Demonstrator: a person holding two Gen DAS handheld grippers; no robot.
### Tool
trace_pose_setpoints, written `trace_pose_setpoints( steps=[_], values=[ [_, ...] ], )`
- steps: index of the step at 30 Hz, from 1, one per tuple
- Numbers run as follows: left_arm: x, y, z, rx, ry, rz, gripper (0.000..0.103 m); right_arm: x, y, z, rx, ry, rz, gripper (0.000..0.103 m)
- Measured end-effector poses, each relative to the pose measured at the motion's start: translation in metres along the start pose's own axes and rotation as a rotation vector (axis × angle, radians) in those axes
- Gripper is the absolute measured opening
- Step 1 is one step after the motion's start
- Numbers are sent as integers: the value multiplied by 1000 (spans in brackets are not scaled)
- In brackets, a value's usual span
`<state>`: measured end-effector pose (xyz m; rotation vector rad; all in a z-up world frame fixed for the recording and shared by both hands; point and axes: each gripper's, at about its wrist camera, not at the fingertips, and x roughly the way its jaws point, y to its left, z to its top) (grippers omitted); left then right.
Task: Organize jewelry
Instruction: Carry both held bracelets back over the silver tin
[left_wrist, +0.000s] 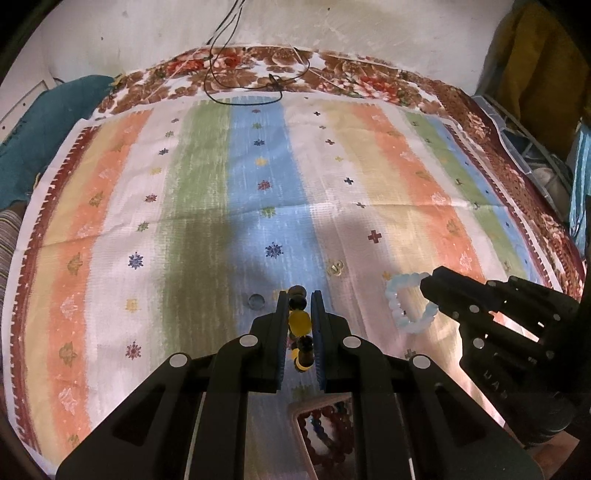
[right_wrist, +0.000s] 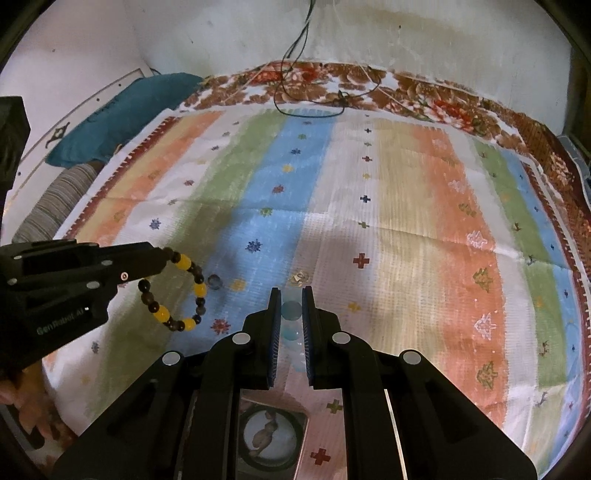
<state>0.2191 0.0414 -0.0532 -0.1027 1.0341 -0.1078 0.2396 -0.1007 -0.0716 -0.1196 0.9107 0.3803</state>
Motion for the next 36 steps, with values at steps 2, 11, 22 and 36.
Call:
trace_pose_setpoints(
  steps=[2, 11, 22, 36],
  values=[
    [-4, 0, -2, 0, -5, -2, 11, -4, 2, -1, -3, -6, 0, 12],
    [-32, -6, -9, 17, -65, -21, 11, -24, 7, -9, -15, -28, 14, 12],
    [-49, -19, -19, 44, -96, -25, 11, -44, 12, -17, -17, -61, 33, 12],
    [-77, -30, -37, 47, -146, -58, 11, -63, 14, -32, -10, -72, 58, 12]
  ],
)
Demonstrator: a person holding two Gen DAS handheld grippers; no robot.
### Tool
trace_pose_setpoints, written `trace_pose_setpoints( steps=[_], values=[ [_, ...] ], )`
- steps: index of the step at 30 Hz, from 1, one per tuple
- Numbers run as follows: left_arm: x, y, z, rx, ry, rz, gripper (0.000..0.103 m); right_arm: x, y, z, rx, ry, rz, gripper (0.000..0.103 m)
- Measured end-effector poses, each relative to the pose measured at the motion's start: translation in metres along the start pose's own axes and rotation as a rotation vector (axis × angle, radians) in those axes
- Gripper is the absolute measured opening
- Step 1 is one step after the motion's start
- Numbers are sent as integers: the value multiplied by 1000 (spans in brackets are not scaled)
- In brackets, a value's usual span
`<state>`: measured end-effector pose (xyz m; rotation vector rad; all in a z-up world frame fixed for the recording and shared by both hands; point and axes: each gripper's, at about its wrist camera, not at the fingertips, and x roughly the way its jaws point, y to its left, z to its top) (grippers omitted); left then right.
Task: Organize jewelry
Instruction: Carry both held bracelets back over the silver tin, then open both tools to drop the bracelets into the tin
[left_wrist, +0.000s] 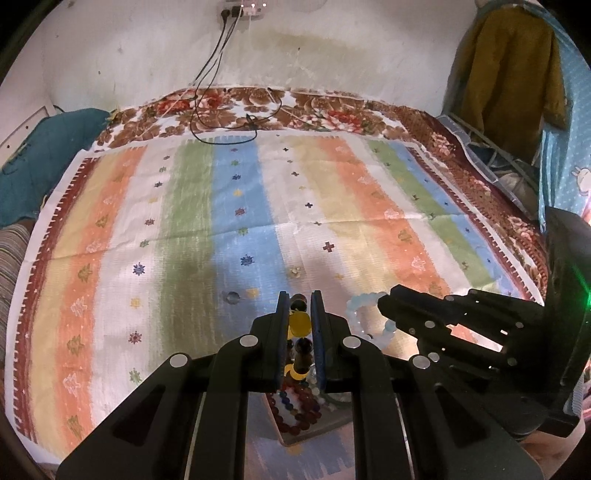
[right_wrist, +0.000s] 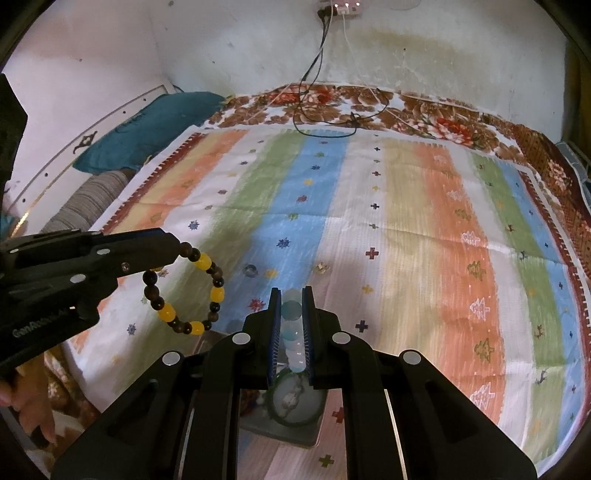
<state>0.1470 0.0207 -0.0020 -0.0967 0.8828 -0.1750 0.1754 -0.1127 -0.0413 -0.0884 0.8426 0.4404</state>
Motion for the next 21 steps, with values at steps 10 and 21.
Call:
trace_pose_setpoints(
  steps=[10, 21],
  values=[
    [-15, -8, -12, 5, -17, -14, 6, -8, 6, -14, -10, 5, 10, 12],
    [-17, -10, -18, -2, -9, 2, 4, -6, 5, -22, 3, 31, 19, 12]
  ],
)
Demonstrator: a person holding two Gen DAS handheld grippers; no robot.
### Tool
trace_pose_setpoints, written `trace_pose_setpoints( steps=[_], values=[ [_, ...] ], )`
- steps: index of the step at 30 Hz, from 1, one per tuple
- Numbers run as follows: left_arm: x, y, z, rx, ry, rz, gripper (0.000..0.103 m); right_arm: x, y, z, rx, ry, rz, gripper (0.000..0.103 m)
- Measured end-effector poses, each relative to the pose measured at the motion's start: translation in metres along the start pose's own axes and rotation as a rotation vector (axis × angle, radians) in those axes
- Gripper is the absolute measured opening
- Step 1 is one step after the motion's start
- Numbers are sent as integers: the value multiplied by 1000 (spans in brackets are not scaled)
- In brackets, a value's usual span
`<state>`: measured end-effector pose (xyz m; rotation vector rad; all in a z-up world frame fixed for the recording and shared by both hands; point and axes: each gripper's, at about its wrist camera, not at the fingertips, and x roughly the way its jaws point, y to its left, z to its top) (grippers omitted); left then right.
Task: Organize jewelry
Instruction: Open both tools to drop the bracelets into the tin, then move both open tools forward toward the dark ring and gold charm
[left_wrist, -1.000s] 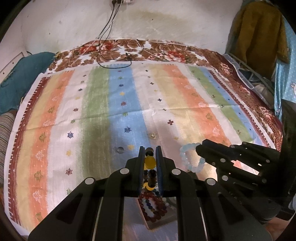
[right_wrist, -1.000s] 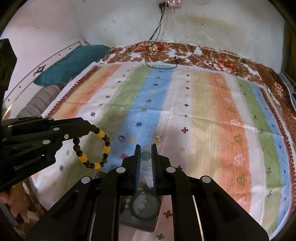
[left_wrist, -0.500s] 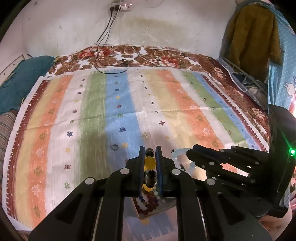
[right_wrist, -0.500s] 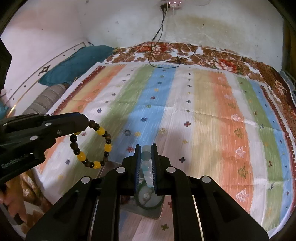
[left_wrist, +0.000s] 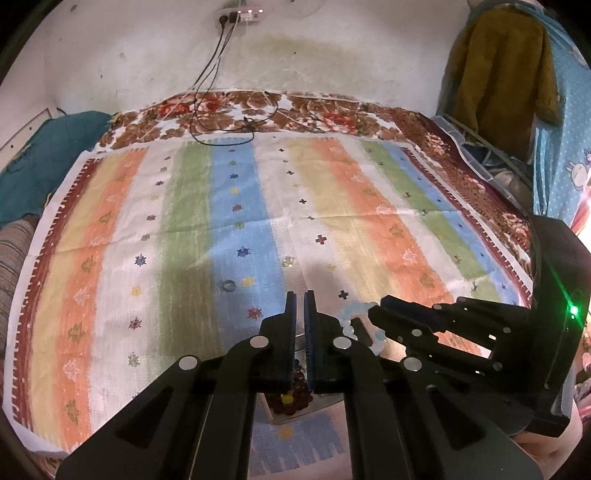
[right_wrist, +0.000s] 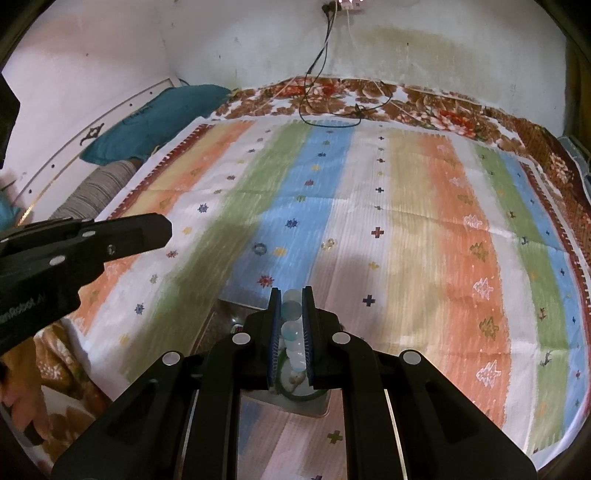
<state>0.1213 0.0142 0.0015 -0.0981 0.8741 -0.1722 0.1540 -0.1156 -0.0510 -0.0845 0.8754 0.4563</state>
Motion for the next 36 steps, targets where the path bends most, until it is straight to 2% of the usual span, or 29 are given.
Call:
trace_pose_setpoints(
  steps=[6, 8, 14, 16, 19, 21, 23, 25, 32, 36],
  values=[
    [4, 6, 1, -13, 15, 12, 4, 3, -2, 1, 9, 15, -3, 16],
    [5, 6, 2, -11, 17, 10, 4, 1, -3, 1, 16, 9, -2, 33],
    [9, 9, 2, -8, 26, 27, 5, 5, -5, 1, 19, 18, -11, 33],
    [13, 10, 2, -15, 33, 35, 9, 7, -7, 3, 23, 22, -14, 34],
    [18, 18, 2, -37, 48, 55, 16, 9, -12, 5, 34, 25, -20, 42],
    [23, 26, 4, -60, 58, 66, 26, 11, -15, 7, 38, 28, -23, 44],
    [27, 32, 5, -82, 71, 71, 32, 14, -18, 9, 41, 36, -21, 49],
    [30, 36, 6, -94, 82, 76, 33, 17, -21, 12, 46, 42, -23, 52],
    [45, 46, 8, -99, 117, 99, 53, 27, -29, 19, 40, 60, -39, 62],
    [57, 52, 10, -107, 150, 100, 56, 37, -34, 27, 40, 72, -32, 67]
  ],
)
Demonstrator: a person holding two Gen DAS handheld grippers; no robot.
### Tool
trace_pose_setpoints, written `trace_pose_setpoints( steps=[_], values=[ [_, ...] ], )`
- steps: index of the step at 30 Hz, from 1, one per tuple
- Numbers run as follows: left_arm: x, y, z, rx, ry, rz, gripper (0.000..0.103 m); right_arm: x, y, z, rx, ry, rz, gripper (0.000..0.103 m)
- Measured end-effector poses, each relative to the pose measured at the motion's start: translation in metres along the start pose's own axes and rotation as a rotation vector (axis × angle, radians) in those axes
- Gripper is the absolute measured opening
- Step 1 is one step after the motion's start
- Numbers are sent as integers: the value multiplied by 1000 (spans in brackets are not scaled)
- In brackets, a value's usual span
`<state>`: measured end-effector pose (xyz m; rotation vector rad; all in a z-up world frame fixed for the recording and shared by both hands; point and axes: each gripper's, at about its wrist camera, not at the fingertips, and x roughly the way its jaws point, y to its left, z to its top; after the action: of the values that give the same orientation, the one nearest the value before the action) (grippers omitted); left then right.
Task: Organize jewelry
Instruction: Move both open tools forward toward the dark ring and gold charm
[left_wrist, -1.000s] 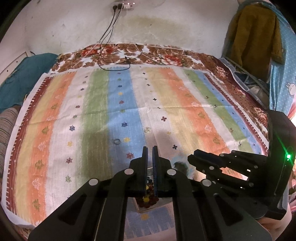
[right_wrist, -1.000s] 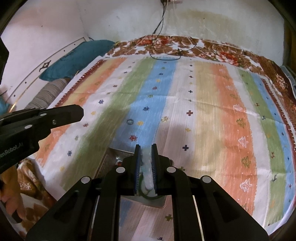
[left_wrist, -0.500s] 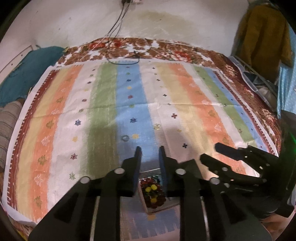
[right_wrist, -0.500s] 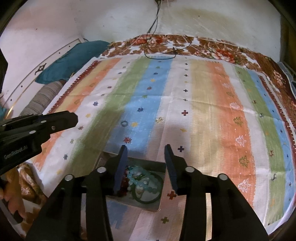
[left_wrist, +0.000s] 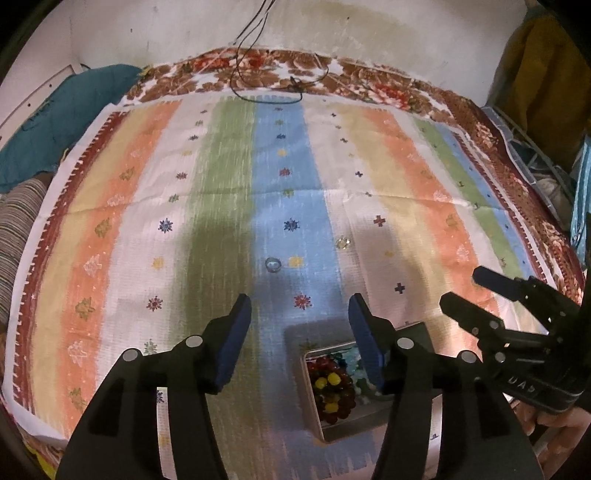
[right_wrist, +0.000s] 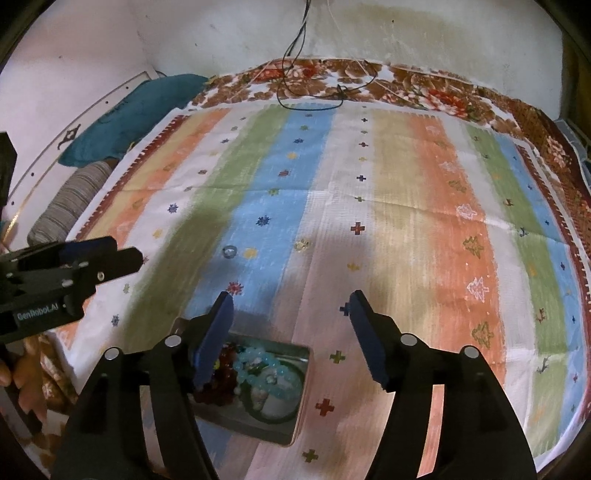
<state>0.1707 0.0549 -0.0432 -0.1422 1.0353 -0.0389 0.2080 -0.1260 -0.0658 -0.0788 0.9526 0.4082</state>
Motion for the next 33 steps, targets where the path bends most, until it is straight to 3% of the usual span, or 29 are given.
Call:
trace_pose_setpoints(
  steps=[5, 9, 28, 33],
  values=[
    [15, 7, 7, 7, 9, 14, 59, 18, -2, 6, -22, 24, -11, 74],
    [28, 12, 10, 0, 37, 27, 59, 31, 3, 12, -108, 35, -44, 74],
    [66, 8, 25, 78, 80, 42, 61, 70, -2, 30, -171, 52, 4, 77],
    [74, 9, 26, 99, 87, 66, 61, 77, 1, 32, -231, 29, -37, 77]
  ],
)
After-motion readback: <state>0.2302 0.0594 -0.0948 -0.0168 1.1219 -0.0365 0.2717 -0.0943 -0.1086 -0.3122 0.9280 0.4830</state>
